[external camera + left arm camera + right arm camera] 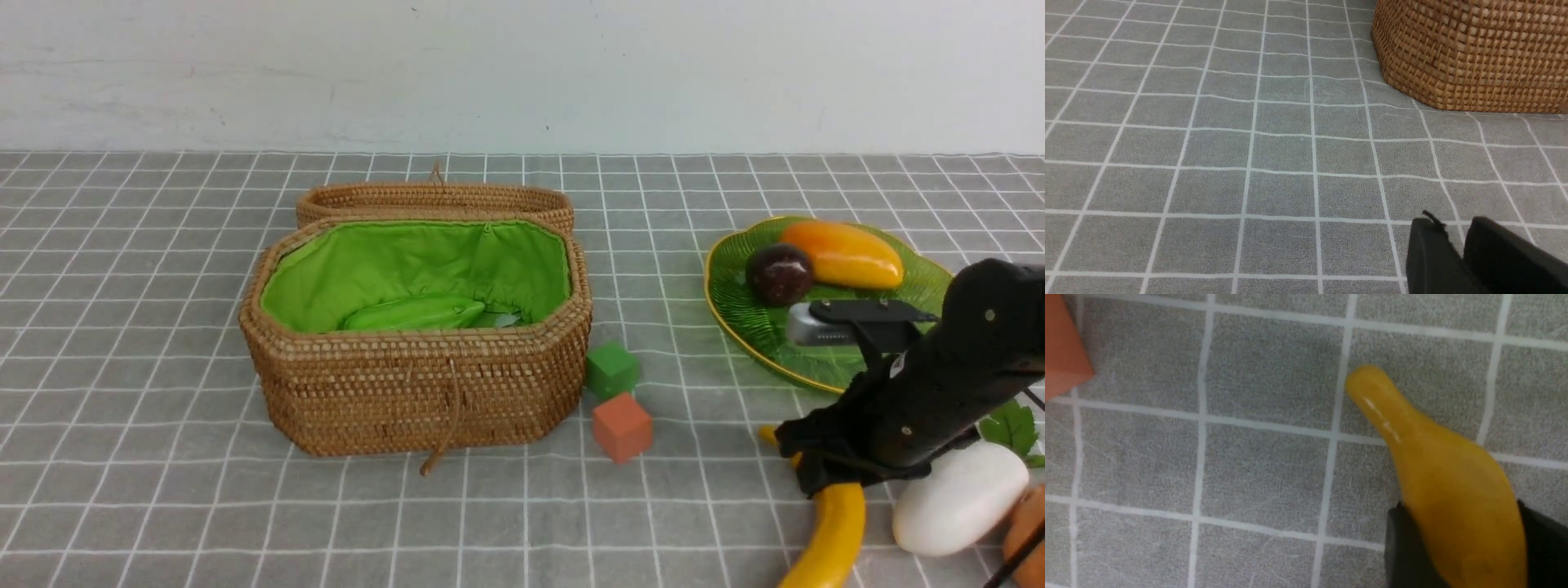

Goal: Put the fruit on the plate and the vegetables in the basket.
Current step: Use the right arm to grab a banana and put it into the right plate

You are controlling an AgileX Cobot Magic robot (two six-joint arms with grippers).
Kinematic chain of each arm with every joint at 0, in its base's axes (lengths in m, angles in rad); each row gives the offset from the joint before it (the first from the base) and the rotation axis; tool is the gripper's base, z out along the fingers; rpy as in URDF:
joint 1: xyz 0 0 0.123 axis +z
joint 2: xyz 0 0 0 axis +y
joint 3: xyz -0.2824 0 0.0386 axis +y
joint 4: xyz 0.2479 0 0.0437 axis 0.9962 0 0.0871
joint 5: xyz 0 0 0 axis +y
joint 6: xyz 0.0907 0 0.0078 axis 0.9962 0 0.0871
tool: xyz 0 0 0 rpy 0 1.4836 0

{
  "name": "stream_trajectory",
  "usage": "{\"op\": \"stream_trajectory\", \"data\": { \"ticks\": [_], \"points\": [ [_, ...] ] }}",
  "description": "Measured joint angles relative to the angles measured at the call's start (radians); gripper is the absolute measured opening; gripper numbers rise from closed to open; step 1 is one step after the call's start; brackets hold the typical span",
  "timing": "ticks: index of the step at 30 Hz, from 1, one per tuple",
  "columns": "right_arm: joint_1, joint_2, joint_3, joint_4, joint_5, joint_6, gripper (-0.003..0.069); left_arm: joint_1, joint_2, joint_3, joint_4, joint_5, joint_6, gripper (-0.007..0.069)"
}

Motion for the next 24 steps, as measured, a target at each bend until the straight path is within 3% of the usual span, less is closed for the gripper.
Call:
{"op": "stream_trajectory", "data": {
  "ticks": [7,12,16,24],
  "points": [
    [0.000,-0.077,-0.083,0.051,0.120,0.033,0.0309,0.000,0.000,0.000,0.000,0.000,0.000,0.0137],
    [-0.086,-0.162,-0.216,0.055,0.126,0.093,0.0309,0.000,0.000,0.000,0.000,0.000,0.000,0.0143],
    [-0.220,-0.136,-0.268,0.027,-0.001,0.139,0.0309,0.000,0.000,0.000,0.000,0.000,0.000,0.0143],
    [-0.306,0.025,-0.268,0.148,-0.158,0.217,0.0309,0.000,0.000,0.000,0.000,0.000,0.000,0.0144]
  ]
}}
